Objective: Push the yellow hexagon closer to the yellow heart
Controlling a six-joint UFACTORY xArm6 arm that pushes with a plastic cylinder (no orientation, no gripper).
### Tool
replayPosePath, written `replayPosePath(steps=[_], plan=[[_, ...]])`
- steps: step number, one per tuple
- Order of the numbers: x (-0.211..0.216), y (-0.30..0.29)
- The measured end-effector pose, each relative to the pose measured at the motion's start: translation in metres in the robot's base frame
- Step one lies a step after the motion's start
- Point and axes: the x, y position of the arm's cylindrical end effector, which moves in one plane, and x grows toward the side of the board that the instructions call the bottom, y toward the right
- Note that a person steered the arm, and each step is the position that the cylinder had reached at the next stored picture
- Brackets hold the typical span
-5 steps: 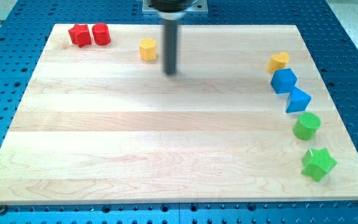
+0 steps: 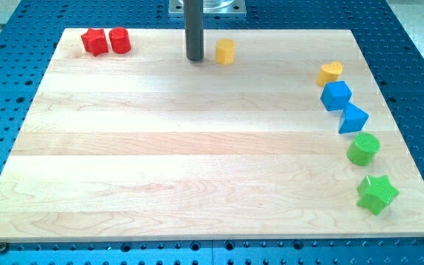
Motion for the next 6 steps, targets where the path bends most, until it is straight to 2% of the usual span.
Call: replayPosePath(steps=[1, 3, 6], plan=[[-0.005, 0.072], [0.021, 0.187], [0.022, 0.197]])
